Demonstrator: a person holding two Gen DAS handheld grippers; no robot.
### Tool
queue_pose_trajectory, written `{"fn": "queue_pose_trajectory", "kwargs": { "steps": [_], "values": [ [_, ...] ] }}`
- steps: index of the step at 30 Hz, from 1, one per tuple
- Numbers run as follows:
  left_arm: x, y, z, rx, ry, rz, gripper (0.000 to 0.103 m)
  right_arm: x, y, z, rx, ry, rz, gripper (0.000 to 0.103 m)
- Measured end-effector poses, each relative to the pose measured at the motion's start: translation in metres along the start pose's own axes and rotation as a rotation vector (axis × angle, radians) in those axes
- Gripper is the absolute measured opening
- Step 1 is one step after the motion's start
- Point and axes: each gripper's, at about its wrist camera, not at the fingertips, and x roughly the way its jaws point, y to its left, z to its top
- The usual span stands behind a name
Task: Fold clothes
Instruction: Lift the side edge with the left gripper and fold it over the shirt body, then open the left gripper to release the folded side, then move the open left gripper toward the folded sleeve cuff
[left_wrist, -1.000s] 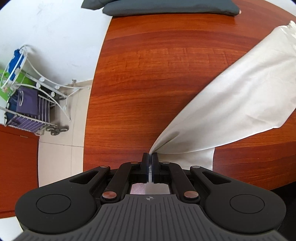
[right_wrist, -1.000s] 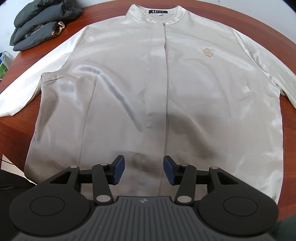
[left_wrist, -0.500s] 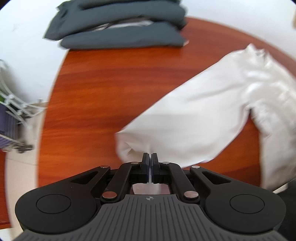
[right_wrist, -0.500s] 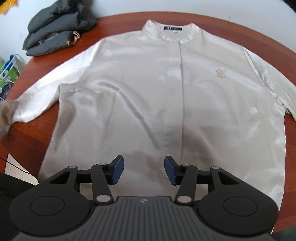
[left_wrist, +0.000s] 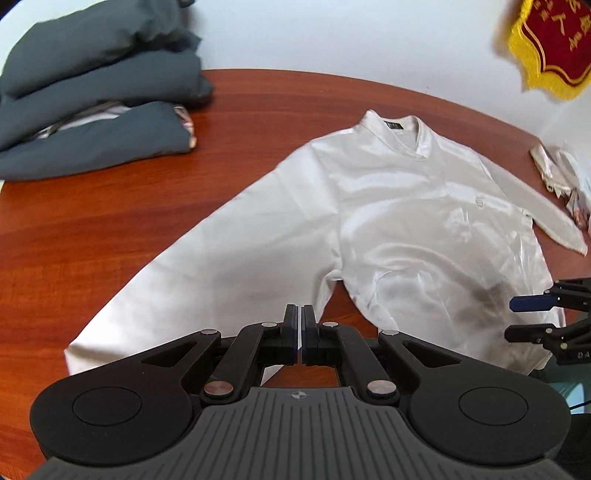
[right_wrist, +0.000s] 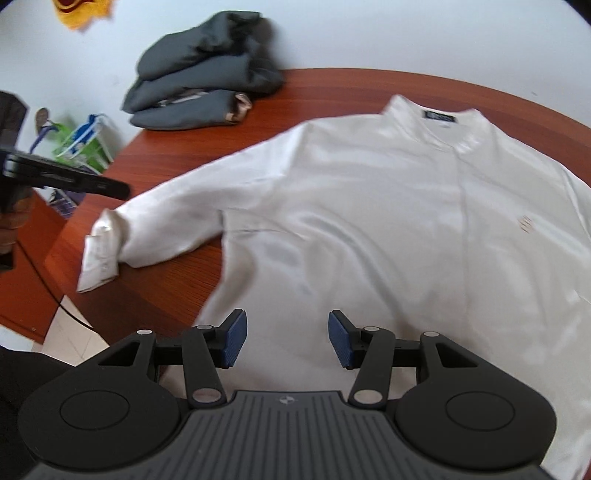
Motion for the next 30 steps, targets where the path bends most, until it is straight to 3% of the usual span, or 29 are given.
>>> {"fn": "queue_pose_trajectory", "kwargs": {
  "steps": [18,23,25,30],
  "values": [
    [0.000,0.030,-0.036,-0.101,0.031,0.154,0.005,0.032,0.019,0.015,-0.069,0.067,0.032,0.056],
    [-0.001,0.044,-0.055,-0.120,0.049,0.182,0.019,0.041,0.020,0.012,-0.072,0.091,0.028,0.056],
    [-0.002,0.046,-0.060,-0.118,0.052,0.184,0.033,0.045,0.021,0.011,-0.073,0.100,0.027,0.056],
    [0.003,0.051,-0.080,-0.085,0.090,0.191,0.042,0.050,0.025,0.009,-0.076,0.114,0.028,0.056]
  ]
}}
